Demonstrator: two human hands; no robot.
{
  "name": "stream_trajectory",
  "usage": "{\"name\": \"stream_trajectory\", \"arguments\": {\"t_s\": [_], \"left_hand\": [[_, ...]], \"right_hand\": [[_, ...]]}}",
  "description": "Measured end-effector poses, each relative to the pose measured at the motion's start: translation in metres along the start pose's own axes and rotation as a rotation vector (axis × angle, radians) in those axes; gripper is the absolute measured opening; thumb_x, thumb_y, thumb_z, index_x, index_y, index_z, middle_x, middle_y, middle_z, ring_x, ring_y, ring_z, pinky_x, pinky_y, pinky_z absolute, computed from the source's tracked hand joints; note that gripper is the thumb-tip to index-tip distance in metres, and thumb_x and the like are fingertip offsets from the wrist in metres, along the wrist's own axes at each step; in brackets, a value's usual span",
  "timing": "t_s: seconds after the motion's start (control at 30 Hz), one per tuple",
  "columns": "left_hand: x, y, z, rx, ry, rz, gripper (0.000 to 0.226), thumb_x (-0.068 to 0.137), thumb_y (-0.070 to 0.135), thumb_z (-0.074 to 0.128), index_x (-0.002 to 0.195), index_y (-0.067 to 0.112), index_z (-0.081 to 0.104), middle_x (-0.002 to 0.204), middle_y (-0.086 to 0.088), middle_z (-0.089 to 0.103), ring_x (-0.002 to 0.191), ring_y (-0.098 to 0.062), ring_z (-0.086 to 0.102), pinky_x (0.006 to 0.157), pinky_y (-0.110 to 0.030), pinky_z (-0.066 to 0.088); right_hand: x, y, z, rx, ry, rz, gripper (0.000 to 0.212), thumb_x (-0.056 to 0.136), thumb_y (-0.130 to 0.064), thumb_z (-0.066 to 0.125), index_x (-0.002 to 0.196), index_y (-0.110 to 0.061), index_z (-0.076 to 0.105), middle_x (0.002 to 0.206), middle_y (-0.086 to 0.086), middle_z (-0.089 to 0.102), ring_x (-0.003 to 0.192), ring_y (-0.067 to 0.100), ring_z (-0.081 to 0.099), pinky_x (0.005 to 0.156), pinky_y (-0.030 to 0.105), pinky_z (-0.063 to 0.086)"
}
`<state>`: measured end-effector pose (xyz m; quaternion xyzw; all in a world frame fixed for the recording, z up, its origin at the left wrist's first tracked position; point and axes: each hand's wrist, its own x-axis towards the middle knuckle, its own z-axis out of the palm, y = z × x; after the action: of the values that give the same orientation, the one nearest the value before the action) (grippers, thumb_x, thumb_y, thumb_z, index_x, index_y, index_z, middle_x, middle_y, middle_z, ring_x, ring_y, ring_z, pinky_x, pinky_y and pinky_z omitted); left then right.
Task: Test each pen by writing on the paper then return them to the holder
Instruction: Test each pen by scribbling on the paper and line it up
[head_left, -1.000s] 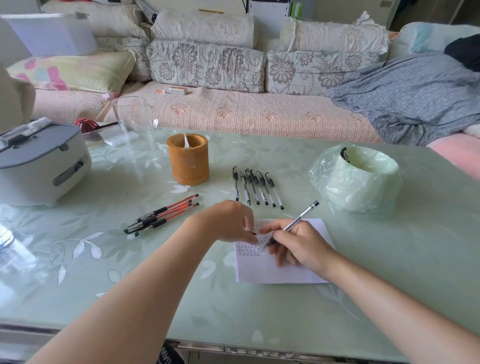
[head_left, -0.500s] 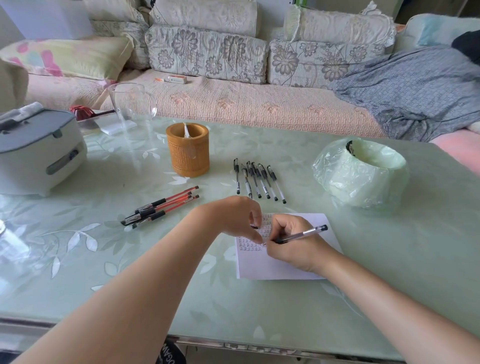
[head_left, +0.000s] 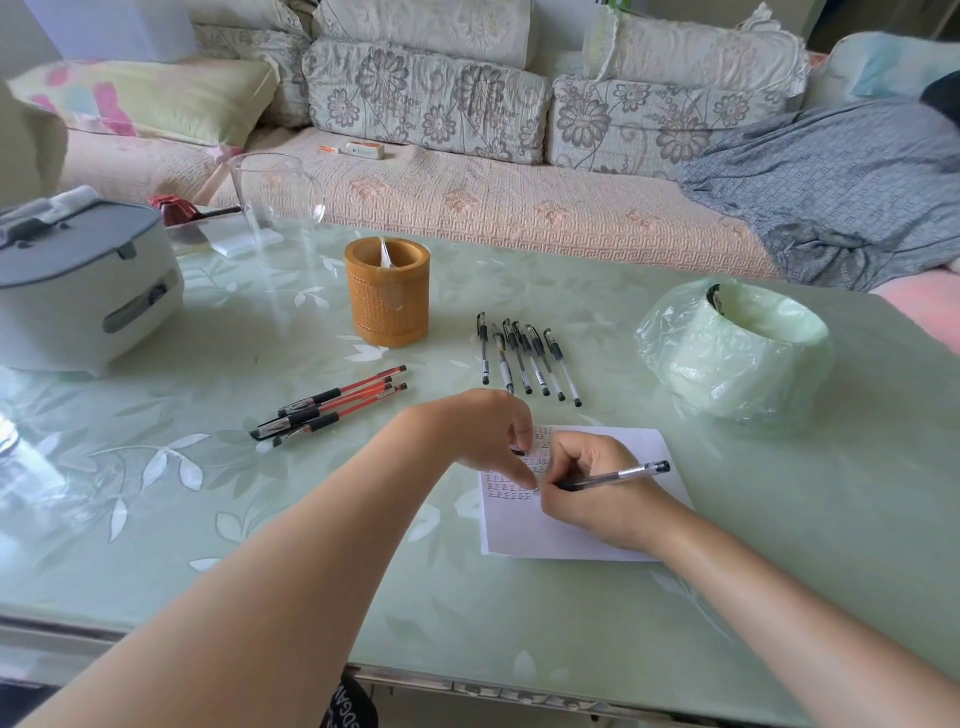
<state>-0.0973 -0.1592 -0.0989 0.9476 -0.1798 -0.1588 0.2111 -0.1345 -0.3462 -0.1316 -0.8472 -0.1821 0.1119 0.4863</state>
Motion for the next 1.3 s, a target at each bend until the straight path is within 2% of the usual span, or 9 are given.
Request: {"name": "stream_trajectory", "arguments": {"t_s": [0.23,0.47,0.63,0.7,0.87,1.03,1.2,1.3], "left_hand": [[-0.0005,0.0006,0.0005,-0.006,-0.004,-0.008,0.042,0.067,0.048,0.084,0.099,0.028,0.063,0.096,0.013,0.057,0.092,-0.012,0.058,0.075,-0.026,0.046],[-0.0012,-0.0001,0.0000,-0.022,-0.002,-0.016,0.041,0.066,0.049,0.084,0.096,0.030,0.063,0.091,0.016,0.055,0.087,-0.010,0.056,0.070,-0.024,0.042],[-0.0021,0.0010,-0.0005,-0.024,-0.006,-0.018,0.040,0.067,0.048,0.084,0.096,0.030,0.063,0.090,0.016,0.055,0.087,-0.011,0.056,0.070,-0.024,0.042],[-0.0020,0.0015,-0.0010,-0.021,-0.008,-0.022,0.040,0.067,0.048,0.084,0.096,0.030,0.063,0.090,0.016,0.054,0.087,-0.010,0.056,0.070,-0.024,0.042],[-0.0018,0.0009,-0.0005,-0.024,-0.007,-0.027,0.041,0.067,0.048,0.084,0.098,0.029,0.064,0.093,0.014,0.056,0.088,-0.011,0.057,0.071,-0.024,0.043],[-0.0009,0.0003,0.0007,-0.026,-0.003,-0.027,0.039,0.067,0.047,0.084,0.096,0.030,0.063,0.095,0.012,0.056,0.088,-0.011,0.057,0.072,-0.024,0.043],[-0.0006,-0.0003,0.0004,-0.033,-0.009,-0.026,0.039,0.067,0.048,0.084,0.095,0.031,0.062,0.093,0.014,0.055,0.088,-0.011,0.057,0.072,-0.024,0.044],[-0.0010,-0.0003,0.0008,-0.034,-0.008,-0.023,0.039,0.068,0.048,0.083,0.095,0.030,0.062,0.094,0.012,0.056,0.090,-0.012,0.057,0.075,-0.025,0.046]], "right_hand": [[-0.0016,-0.0011,0.0000,-0.022,-0.004,0.018,0.015,0.071,-0.008,0.063,0.067,-0.010,0.049,0.058,-0.007,0.047,0.056,0.012,0.040,0.056,0.027,0.033],[-0.0029,-0.0005,0.0020,-0.050,0.031,0.021,0.014,0.067,-0.011,0.061,0.067,-0.011,0.047,0.056,-0.011,0.045,0.055,0.012,0.038,0.054,0.027,0.031],[-0.0047,0.0015,0.0020,-0.016,0.043,0.006,0.017,0.066,-0.014,0.061,0.067,-0.009,0.045,0.060,-0.002,0.044,0.057,0.014,0.038,0.057,0.030,0.030],[-0.0045,0.0014,0.0023,-0.017,0.038,0.010,0.015,0.066,-0.015,0.061,0.066,-0.011,0.047,0.060,-0.004,0.045,0.057,0.013,0.039,0.056,0.030,0.031],[-0.0049,0.0004,0.0006,-0.053,0.006,-0.004,0.012,0.068,-0.011,0.062,0.066,-0.011,0.050,0.057,-0.011,0.047,0.056,0.010,0.041,0.056,0.027,0.033],[-0.0053,0.0005,0.0013,-0.045,0.034,-0.009,0.016,0.068,-0.012,0.061,0.068,-0.006,0.046,0.061,-0.002,0.042,0.057,0.012,0.037,0.056,0.029,0.029],[-0.0052,-0.0004,0.0018,-0.060,0.026,0.012,0.015,0.066,-0.013,0.061,0.068,-0.008,0.047,0.057,-0.009,0.045,0.056,0.011,0.039,0.054,0.027,0.032],[-0.0052,-0.0003,0.0020,-0.055,0.031,0.003,0.016,0.067,-0.011,0.061,0.068,-0.006,0.046,0.059,-0.006,0.044,0.056,0.011,0.038,0.055,0.027,0.030]]}}
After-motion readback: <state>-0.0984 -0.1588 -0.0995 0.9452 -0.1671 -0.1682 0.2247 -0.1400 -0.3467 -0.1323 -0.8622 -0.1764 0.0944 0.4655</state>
